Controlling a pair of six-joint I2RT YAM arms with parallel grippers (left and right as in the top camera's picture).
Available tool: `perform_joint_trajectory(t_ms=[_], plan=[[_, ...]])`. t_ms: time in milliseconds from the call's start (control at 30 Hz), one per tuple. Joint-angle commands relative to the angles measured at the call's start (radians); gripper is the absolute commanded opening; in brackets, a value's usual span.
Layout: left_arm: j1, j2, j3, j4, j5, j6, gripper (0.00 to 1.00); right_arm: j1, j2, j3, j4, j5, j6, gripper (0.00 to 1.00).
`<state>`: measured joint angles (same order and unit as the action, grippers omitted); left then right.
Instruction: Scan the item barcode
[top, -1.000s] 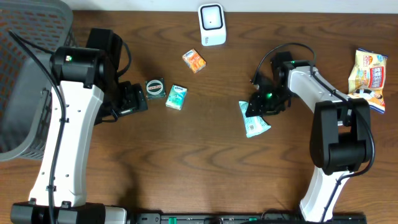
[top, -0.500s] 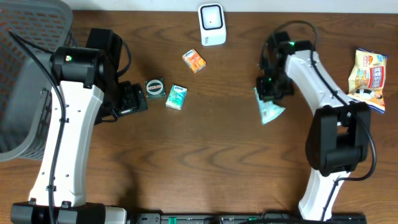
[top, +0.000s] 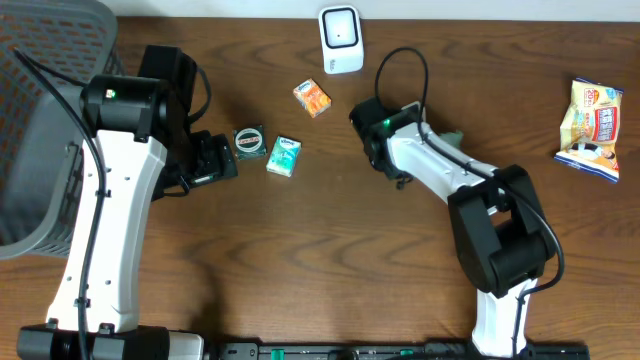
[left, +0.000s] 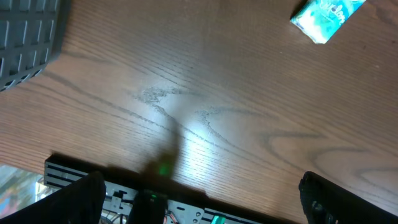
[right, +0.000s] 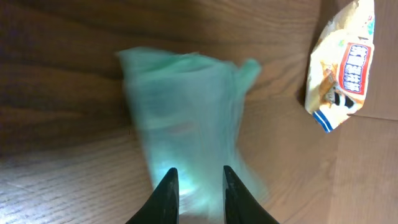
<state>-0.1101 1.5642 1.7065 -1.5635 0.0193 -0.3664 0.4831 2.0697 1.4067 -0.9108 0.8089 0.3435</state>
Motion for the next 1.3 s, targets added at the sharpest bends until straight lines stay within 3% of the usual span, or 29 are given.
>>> perform_joint_trajectory(t_ms=[0,167,433,600,667,833,1033,1267], plan=[[0.002,0.004,-0.001,-0.003,-0.013,-0.002,0.97,0.021,-0.001,-0.049,0.036,-0.033,0.006,0.2],[0.002,0.004,-0.001,-0.003,-0.013,-0.002,0.97,0.043,-0.001,-0.052,0.035,-0.244,-0.032,0.23],[0.002,0.004,-0.001,-0.003,-0.013,-0.002,0.98,0.027,-0.002,0.04,-0.067,-0.267,0.001,0.27],[0.002,0.004,-0.001,-0.003,-0.013,-0.002,0.98,-0.056,-0.002,0.203,-0.158,-0.337,-0.035,0.58],[0.002,0.004,-0.001,-0.003,-0.013,-0.002,0.98,-0.146,-0.002,0.264,-0.155,-0.486,-0.172,0.73],[0.002,0.004,-0.001,-0.003,-0.013,-0.002,0.98,-0.355,-0.001,0.285,-0.163,-0.84,-0.373,0.95],[0.002,0.004,-0.001,-0.003,-0.013,-0.002,0.98,-0.595,0.014,0.244,-0.166,-1.16,-0.49,0.96],[0.002,0.004,-0.001,-0.003,-0.013,-0.002,0.98,-0.651,0.014,0.14,-0.053,-1.294,-0.525,0.96]])
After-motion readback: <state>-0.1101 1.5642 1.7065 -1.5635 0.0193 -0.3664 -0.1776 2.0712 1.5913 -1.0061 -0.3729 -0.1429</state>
